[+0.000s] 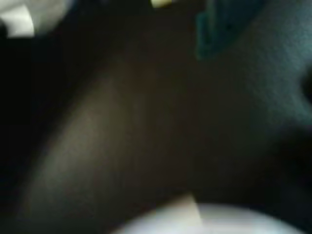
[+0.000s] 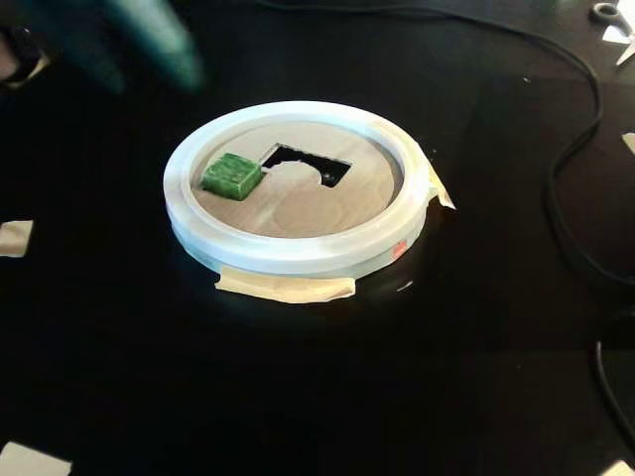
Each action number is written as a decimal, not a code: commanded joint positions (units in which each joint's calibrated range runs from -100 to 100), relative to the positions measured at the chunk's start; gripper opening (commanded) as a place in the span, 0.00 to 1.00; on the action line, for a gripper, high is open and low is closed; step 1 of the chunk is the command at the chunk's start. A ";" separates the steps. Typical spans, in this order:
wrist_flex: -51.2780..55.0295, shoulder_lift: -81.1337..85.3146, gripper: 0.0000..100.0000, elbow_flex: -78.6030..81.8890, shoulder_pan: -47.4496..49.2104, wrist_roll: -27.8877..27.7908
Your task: Pick up the square block and drop it in corresponding square shaped hole
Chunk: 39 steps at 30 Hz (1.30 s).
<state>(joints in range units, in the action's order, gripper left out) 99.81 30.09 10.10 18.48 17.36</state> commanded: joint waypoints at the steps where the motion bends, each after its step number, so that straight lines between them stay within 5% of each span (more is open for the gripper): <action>1: 0.19 22.44 0.70 11.21 -11.74 -3.03; 16: -17.87 69.82 0.70 68.49 -17.23 -3.17; 39: -17.87 69.91 0.69 85.53 -16.86 -2.69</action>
<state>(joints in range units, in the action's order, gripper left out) 82.25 99.64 95.51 1.80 14.58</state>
